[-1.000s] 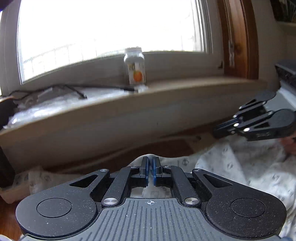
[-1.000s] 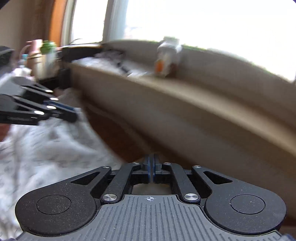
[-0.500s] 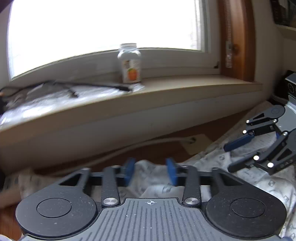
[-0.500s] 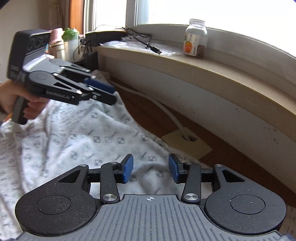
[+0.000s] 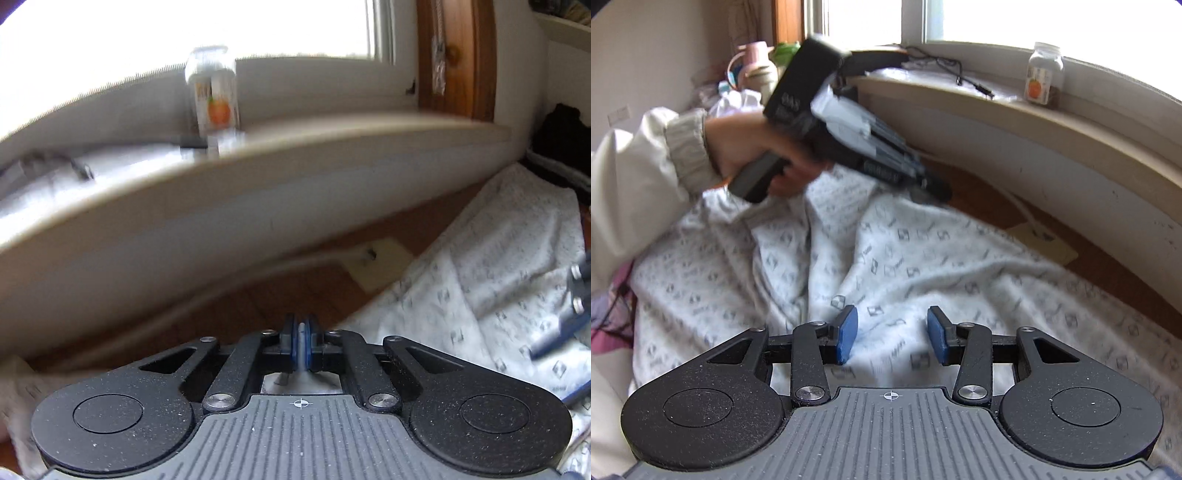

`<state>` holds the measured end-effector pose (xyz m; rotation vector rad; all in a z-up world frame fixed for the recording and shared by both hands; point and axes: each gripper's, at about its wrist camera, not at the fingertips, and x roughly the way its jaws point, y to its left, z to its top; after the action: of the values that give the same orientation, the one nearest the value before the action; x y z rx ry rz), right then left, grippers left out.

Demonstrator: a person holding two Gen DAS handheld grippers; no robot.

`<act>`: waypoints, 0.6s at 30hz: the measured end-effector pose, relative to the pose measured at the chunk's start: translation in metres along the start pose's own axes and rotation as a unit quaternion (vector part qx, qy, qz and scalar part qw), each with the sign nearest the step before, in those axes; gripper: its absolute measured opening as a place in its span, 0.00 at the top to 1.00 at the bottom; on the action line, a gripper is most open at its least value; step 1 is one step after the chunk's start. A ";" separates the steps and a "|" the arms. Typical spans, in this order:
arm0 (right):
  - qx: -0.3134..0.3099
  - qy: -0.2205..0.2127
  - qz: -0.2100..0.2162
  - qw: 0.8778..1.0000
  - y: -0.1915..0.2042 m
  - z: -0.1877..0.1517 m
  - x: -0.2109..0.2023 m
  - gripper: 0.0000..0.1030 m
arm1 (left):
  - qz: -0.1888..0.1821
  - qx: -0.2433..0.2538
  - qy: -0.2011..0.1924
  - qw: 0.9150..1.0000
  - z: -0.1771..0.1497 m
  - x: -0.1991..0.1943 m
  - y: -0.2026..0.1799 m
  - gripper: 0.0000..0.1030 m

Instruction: Fold clothes

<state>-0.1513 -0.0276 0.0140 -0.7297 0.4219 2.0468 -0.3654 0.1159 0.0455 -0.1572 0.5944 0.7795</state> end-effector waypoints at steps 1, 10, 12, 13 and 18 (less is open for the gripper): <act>-0.001 -0.007 -0.002 1.000 0.000 -0.002 -0.003 0.92 | 0.011 0.001 -0.018 1.000 0.002 -0.006 -0.002 0.96; 0.024 -0.038 0.028 0.999 0.007 -0.016 -0.054 0.90 | 0.074 -0.040 -0.070 0.994 0.014 -0.019 0.000 0.97; 0.016 -0.026 0.012 0.999 0.010 -0.022 -0.052 0.82 | 0.074 -0.045 -0.045 0.995 0.007 -0.011 0.000 0.97; 0.010 -0.020 0.002 1.000 0.011 -0.025 -0.052 0.74 | 0.076 -0.047 -0.038 0.995 0.001 -0.008 -0.002 0.97; 0.067 -0.045 -0.044 0.996 -0.032 -0.039 -0.085 0.56 | 0.066 -0.057 -0.024 0.996 -0.017 -0.013 0.001 0.81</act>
<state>-0.0747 -0.0862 0.0377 -0.5622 0.4624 1.9411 -0.3806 0.1023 0.0393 -0.2042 0.5190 0.9439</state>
